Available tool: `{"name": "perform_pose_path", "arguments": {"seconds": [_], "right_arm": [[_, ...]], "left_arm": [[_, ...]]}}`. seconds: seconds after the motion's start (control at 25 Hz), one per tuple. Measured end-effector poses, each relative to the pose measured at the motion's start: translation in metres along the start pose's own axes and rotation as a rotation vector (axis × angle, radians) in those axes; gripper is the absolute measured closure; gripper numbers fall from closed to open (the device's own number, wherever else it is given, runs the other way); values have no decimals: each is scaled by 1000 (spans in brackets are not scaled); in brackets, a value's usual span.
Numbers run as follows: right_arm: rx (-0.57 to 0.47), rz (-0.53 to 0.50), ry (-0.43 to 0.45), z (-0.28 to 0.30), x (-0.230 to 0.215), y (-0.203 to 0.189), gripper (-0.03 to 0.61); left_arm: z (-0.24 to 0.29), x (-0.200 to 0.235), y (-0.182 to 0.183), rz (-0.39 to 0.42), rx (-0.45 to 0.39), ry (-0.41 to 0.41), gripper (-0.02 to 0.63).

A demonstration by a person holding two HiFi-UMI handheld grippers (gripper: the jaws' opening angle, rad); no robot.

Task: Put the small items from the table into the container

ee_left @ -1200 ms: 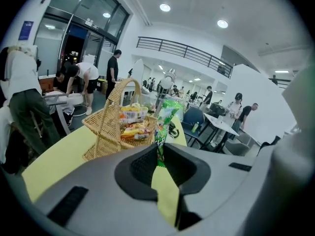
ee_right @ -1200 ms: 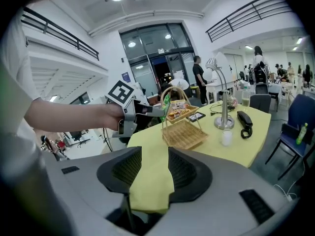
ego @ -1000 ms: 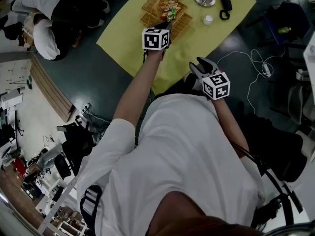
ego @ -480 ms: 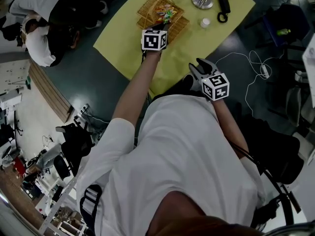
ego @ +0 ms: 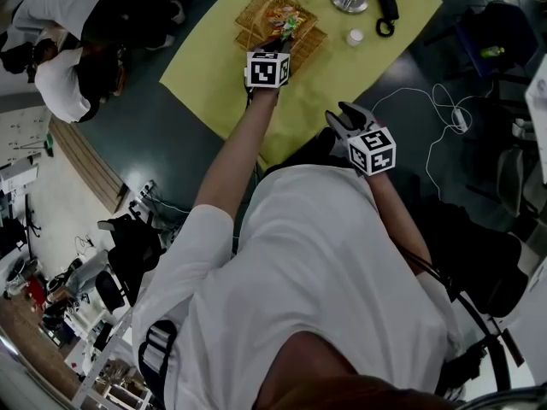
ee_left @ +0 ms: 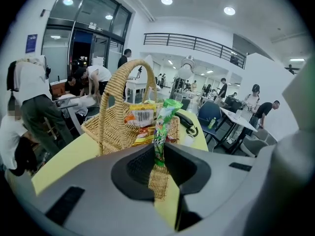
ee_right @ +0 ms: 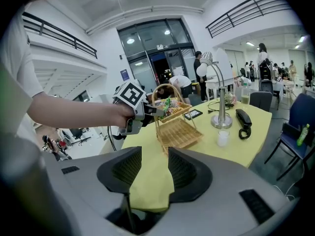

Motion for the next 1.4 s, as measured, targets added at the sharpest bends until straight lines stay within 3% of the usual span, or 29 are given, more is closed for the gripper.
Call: {"name": "perform_pose_path", "arguments": {"seconds": [0.28,1.04,1.2,1.4], "right_arm": [[10,-8,15,5,1,1,399],[26,-64,51,29,36,9,399],[4,-74,36,33,52,10,404],[-32,-69,2,34,75,6,480]], "left_arm": [[-6,0,-4,-48,-25,25,561],[-65,20,-14,-43,-115,34,560],[-95,28,-28,-43,-154,1,561],[-133,29,-50,-19,-182,-68,563]]}}
Point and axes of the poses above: the fingertips, and each gripper's own axes: z forward along the fingers, x to its left, y out of its top, the point moved 9 cm from there along -z, backward along the fingers, and after that the axes turned 5 degrees about z, right-handed, at the moved point
